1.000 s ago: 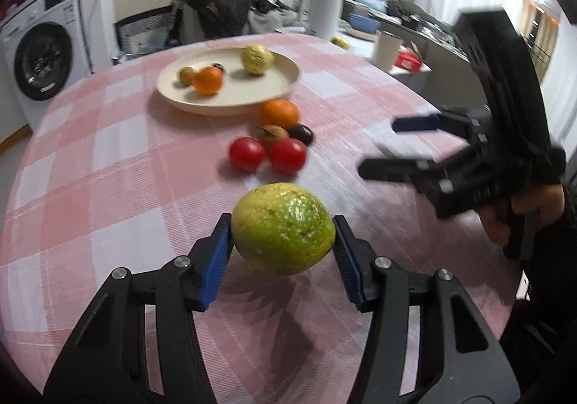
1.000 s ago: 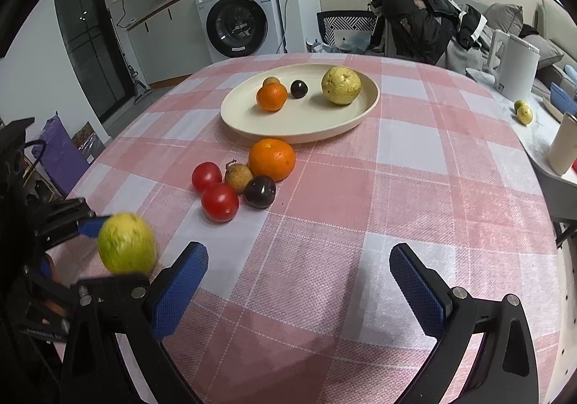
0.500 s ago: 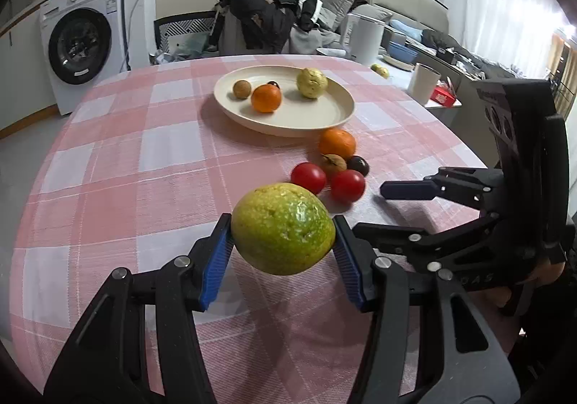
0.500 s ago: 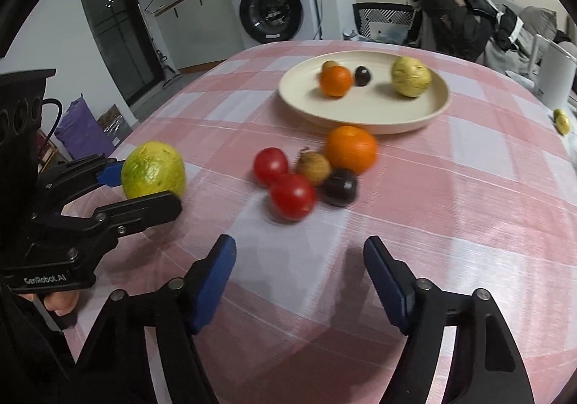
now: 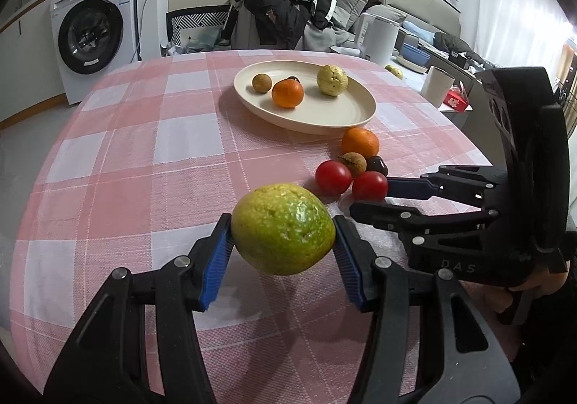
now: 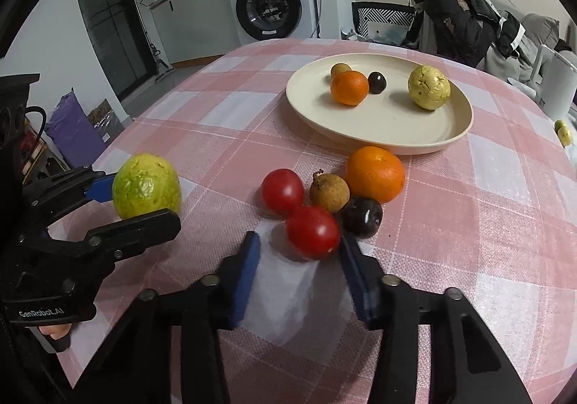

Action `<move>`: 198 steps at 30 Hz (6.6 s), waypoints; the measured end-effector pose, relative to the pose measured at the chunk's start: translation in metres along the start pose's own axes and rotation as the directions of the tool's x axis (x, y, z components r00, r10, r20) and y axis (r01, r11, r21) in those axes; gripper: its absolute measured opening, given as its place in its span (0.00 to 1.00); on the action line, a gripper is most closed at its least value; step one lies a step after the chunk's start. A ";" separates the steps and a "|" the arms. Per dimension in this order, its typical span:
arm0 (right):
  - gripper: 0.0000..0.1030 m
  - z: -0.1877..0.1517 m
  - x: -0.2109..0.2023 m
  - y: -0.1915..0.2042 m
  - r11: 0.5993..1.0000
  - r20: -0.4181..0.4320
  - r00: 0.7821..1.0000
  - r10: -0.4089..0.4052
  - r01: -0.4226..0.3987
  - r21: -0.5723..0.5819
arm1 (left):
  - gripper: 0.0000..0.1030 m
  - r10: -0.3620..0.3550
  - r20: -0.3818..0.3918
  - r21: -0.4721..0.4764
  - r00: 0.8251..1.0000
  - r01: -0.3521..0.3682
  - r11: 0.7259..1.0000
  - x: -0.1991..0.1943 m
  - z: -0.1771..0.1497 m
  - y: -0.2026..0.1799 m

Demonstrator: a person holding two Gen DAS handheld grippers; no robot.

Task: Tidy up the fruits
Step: 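Grasp a red tomato with the right tool while the left tool holds the citrus, then carry the citrus and tomato onto the cream plate and open both tools, then withdraw both tools from the plate toward the remaining fruits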

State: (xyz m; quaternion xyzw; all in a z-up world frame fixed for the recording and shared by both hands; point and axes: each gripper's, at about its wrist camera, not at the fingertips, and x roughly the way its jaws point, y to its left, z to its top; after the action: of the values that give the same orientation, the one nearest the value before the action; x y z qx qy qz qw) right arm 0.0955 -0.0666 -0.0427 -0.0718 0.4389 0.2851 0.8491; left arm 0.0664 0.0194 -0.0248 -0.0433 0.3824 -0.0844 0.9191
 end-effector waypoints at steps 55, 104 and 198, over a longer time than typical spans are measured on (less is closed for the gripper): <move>0.30 0.053 -0.055 -0.047 0.999 0.250 0.968 -0.019 0.006 0.054 | 0.50 0.038 0.148 0.013 0.988 -0.040 0.999 0.026 0.083 -0.013; 0.30 0.059 -0.001 -0.092 0.982 0.180 0.981 -0.067 0.032 0.188 | 0.50 0.051 0.069 0.052 0.996 -0.054 0.997 0.120 0.116 -0.006; 0.70 0.005 0.001 -0.035 0.993 -0.032 0.995 -0.092 0.089 -0.080 | 0.99 0.116 0.081 0.006 0.990 -0.117 0.993 0.050 0.054 0.008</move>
State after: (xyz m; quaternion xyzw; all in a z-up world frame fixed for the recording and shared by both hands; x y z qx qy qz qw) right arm 0.1194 -0.0933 -0.0451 -0.1299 0.4387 0.2619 0.8498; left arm 0.1405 0.0183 -0.0230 -0.0195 0.3465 -0.0308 0.9373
